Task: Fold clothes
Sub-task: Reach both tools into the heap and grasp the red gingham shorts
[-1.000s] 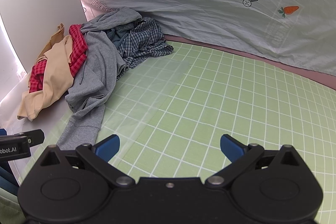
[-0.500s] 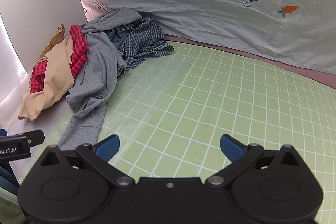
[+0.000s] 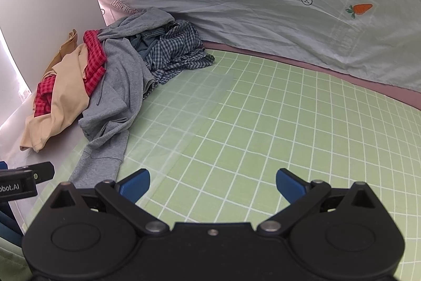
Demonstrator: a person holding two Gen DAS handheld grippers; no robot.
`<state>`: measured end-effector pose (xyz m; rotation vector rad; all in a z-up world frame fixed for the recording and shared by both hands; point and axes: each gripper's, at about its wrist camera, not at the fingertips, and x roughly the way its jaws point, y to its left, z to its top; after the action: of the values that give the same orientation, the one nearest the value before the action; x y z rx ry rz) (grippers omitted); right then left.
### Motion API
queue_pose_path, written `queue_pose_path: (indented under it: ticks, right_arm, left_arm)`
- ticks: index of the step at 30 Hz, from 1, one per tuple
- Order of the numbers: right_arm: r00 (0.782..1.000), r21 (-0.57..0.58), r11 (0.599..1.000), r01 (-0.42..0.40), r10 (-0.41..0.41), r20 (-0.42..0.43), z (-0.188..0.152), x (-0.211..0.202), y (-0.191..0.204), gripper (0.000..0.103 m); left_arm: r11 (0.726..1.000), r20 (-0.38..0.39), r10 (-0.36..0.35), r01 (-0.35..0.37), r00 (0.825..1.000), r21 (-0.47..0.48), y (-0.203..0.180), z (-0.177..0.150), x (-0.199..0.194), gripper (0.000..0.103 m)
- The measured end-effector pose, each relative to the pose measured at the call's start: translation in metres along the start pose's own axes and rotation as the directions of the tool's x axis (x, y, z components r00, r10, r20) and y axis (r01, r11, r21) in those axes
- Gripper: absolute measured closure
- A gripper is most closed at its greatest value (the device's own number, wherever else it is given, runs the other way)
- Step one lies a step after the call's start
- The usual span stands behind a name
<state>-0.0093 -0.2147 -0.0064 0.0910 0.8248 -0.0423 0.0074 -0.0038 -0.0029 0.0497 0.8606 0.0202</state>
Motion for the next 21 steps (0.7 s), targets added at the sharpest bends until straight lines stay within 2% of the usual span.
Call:
queue_pose_path:
  ticks: [4,8,16,21]
  right_arm:
    - [1.000,-0.008,1.000,0.000,0.000,0.000,0.002,0.003,0.000,0.000]
    - [1.000,-0.035,0.999,0.001,-0.001,0.015,0.018,0.012,0.003,0.000]
    - [0.997,-0.077,0.997,0.007,-0.002,0.072,0.073,0.051,0.012,0.001]
    - [0.995,-0.100,0.995,-0.014,0.023,0.096,0.114,0.090,0.032,0.012]
  left_arm:
    - [1.000,-0.007,-0.003,0.003,1.000,0.027,-0.005,0.008,0.008,0.000]
    - [1.000,0.009,0.006,-0.006,1.000,-0.013,-0.001,0.032,0.019,0.000]
    - [0.994,0.044,0.035,-0.030,0.998,-0.104,0.022,0.101,0.063,0.000]
    - [0.982,0.030,0.101,-0.095,0.994,-0.160,0.041,0.141,0.107,0.000]
